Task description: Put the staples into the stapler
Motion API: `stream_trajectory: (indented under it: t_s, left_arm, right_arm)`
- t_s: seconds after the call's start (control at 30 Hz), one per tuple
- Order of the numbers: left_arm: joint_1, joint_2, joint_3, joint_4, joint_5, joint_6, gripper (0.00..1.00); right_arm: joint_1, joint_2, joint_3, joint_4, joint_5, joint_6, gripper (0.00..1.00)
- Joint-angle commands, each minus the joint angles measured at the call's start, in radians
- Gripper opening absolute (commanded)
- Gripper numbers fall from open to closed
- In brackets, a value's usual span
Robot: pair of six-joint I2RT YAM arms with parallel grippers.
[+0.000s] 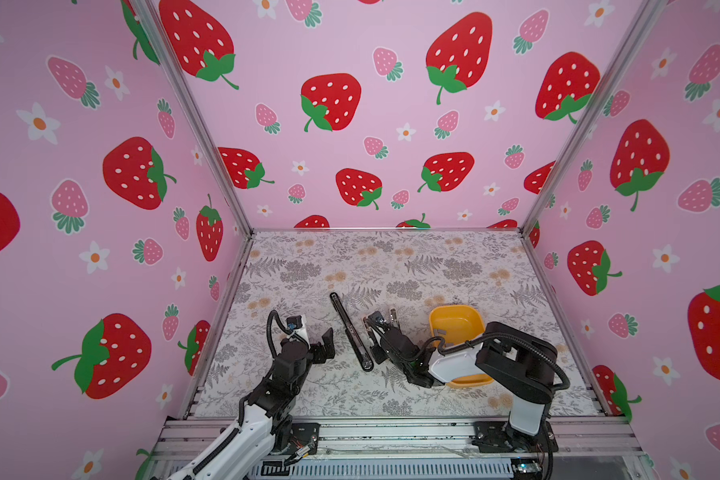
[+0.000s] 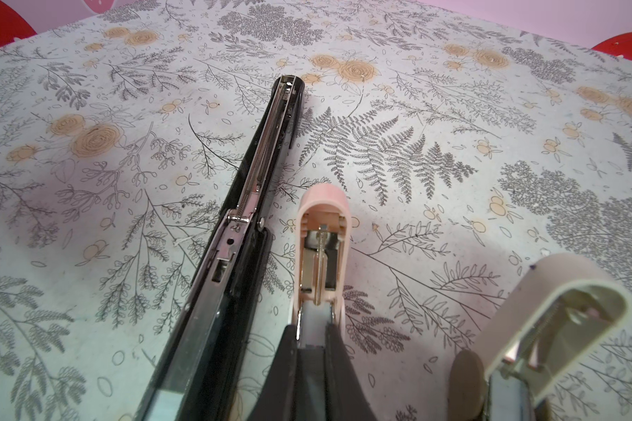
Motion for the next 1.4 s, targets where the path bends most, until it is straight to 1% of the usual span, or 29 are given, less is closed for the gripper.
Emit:
stream_trajectory:
  t_s: [0.0, 0.53, 0.9, 1.37]
  left_arm:
    - [0.003, -0.002, 0.028, 0.024, -0.011, -0.005, 0.99]
    - [0.003, 0.0, 0.029, 0.025, -0.01, -0.006, 0.99]
    - [0.003, 0.002, 0.028, 0.025, -0.011, -0.006, 0.99]
    - [0.003, 0.005, 0.029, 0.026, -0.01, -0.006, 0.99]
  right_arm:
    - [-0.007, 0.021, 0.013, 0.019, 0.0, 0.003, 0.07]
    - [-0.015, 0.033, 0.013, 0.021, -0.019, 0.012, 0.07]
    - [-0.013, -0.031, 0.003, 0.015, -0.021, -0.001, 0.07]
    - [-0.013, 0.009, 0.021, 0.019, -0.032, 0.022, 0.07]
